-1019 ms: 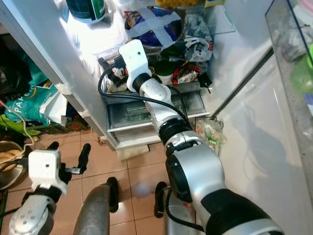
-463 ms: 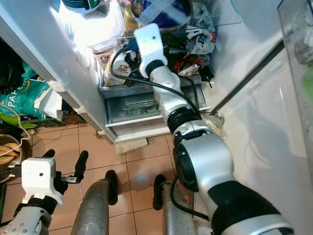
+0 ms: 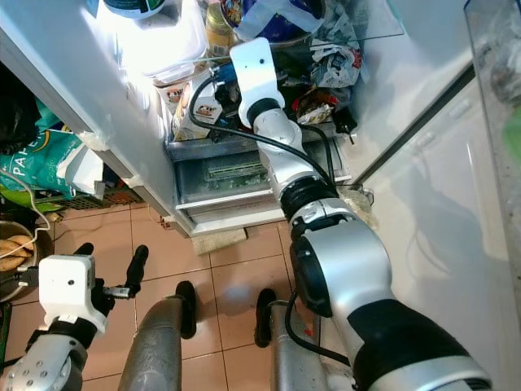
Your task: Restocking fridge
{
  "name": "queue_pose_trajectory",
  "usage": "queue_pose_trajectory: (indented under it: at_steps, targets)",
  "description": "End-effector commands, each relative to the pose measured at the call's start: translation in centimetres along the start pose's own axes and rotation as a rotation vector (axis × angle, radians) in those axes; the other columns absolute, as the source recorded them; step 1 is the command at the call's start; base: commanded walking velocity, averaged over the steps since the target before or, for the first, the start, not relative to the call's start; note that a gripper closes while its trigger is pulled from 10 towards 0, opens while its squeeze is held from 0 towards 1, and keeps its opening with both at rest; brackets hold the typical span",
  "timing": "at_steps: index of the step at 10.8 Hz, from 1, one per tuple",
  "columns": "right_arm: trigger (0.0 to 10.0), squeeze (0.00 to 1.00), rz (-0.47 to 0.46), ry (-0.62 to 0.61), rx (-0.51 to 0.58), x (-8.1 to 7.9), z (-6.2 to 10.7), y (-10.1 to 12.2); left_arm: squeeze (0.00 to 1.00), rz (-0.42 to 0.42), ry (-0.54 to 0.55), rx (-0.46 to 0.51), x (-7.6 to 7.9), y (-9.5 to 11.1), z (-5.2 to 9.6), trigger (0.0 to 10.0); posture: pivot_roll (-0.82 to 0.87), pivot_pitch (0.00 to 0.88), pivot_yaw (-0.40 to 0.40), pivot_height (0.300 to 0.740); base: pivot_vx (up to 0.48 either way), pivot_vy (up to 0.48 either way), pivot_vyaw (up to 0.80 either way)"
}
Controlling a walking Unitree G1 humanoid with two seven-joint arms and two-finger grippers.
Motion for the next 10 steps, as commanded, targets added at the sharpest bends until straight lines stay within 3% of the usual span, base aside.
queue_pose_trajectory:
  at_steps: [1,2,3,5,7,9,10]
  targets:
    - [10.0,0.00,-0.025,0.020,-0.043,-0.9,0.0,-0.7,0.00,-0.012,0.017,-0.034,-0.7,-0.9,0.1,10.0,0.30,0.379,-0.027,0.740,0.000,0.000,0.00]
    - [10.0,0.00,-0.015,0.021,-0.066,-1.1,0.0,-0.9,0.00,-0.020,0.019,-0.035,-0.9,-0.9,-0.1,10.0,0.31,0.373,-0.025,0.740,0.000,0.000,0.00]
    - [10.0,0.00,-0.076,0.048,-0.060,-1.7,-0.1,-0.6,0.00,-0.043,0.020,-0.015,-1.1,-0.6,-0.6,10.0,0.32,0.342,-0.021,0.740,0.000,0.000,0.00]
    - [10.0,0.00,-0.107,0.102,-0.015,-1.7,0.3,-0.7,0.00,-0.052,0.006,0.015,-1.0,-0.2,-2.0,10.0,0.30,0.285,-0.012,0.740,0.000,0.000,0.00]
    - [10.0,0.00,-0.041,0.140,-0.018,0.0,2.4,-3.9,0.00,-0.051,-0.013,0.038,-0.6,-0.1,-4.3,10.0,0.24,0.235,-0.009,0.740,0.000,0.000,0.00]
    - [10.0,0.00,-0.027,0.088,-0.039,2.0,4.6,-6.7,0.00,-0.042,-0.036,0.066,0.1,0.2,-5.7,10.0,0.18,0.189,-0.011,0.740,0.000,0.000,0.00]
    - [10.0,0.00,-0.041,0.028,-0.049,3.0,7.0,-8.7,0.00,-0.010,-0.044,0.091,0.9,0.7,-6.9,10.0,0.14,0.140,-0.017,0.740,0.000,0.000,0.00]
Point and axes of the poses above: a point about 5 cm out from each wrist's last joint towards the gripper, its own z axis pointing back from the gripper into the wrist, its own y axis along the axis of the wrist's last joint, x = y × z, the point moved 6 cm from there along -z, pointing out of the wrist towards the gripper, and after that the axes turned 13 degrees about z, right-handed, at the moved point
